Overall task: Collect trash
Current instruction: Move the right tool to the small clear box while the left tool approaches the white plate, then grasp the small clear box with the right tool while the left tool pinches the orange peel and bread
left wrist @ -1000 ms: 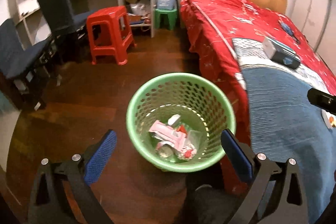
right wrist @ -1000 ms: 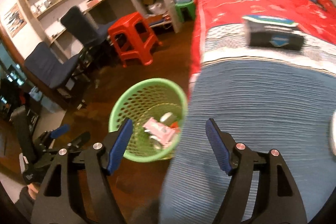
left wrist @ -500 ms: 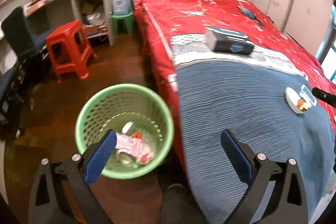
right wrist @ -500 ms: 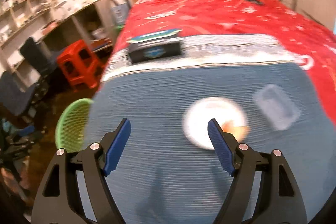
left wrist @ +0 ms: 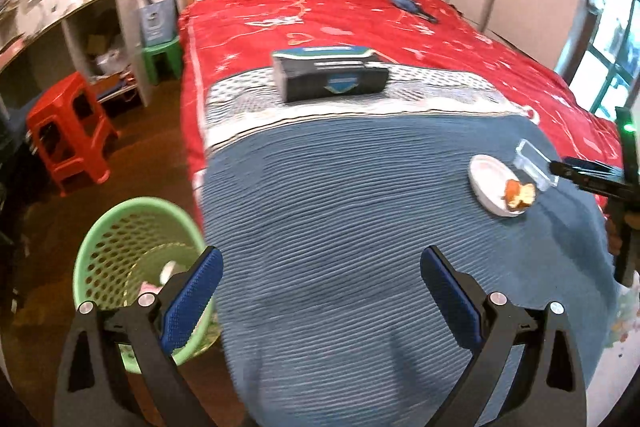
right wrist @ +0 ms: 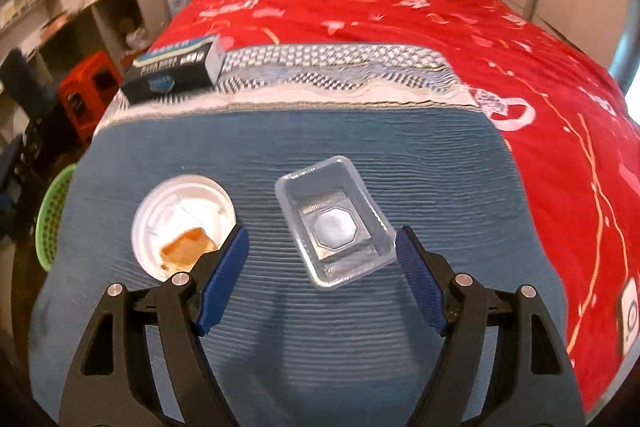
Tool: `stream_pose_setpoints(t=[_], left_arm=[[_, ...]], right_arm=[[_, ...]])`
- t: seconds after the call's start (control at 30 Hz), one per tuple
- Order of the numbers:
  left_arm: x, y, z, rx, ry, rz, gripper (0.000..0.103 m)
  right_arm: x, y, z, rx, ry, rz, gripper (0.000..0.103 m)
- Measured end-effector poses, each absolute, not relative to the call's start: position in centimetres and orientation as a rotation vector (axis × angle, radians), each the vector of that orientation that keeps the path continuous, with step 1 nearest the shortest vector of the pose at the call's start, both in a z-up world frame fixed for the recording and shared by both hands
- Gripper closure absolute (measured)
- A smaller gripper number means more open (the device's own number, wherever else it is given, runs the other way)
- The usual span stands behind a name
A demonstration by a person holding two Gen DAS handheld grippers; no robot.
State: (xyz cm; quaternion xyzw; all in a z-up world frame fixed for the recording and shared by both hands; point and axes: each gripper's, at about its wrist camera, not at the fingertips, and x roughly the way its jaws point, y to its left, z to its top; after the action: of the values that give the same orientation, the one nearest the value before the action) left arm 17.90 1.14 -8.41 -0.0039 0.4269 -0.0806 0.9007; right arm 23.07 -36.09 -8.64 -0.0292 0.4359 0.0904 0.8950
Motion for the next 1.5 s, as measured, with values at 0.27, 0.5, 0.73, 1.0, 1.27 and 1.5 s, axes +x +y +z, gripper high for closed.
stream_pose_setpoints(t=[0.27, 0.5, 0.73, 1.0, 1.27, 1.5], left_arm=[[19.8, -4.0, -8.1, 0.037, 0.882, -0.281, 0.008], [21.1, -9.7, -7.8, 0.115, 0.876, -0.411, 0.015], [22.2, -14.0, -8.5, 0.158, 0.896, -0.487, 0.020], [22.7, -14.4, -9.2, 0.153, 0.911, -0.496, 0.020], [23.1, -13.5, -9.7, 0.131, 0.923, -0.487, 0.020], [23.2, -14.3, -9.8, 0.126, 0.921, -0.522, 0.020]], right_arm=[[25.7, -35.7, -11.1, -0.185, 0.954, 0.208, 0.028], [26.8, -36.1, -12.2, -0.185, 0.992, 0.217, 0.047], [26.1, -36.9, -11.8, -0.127, 0.964, 0.268, 0.037], [27.0, -37.5, -11.2, -0.004, 0.964, 0.327, 0.027], [28.5, -37.0, -11.8, 0.028, 1.016, 0.337, 0.022], [29.0, -36.9, -12.7, 0.041, 1.040, 0.311, 0.049]])
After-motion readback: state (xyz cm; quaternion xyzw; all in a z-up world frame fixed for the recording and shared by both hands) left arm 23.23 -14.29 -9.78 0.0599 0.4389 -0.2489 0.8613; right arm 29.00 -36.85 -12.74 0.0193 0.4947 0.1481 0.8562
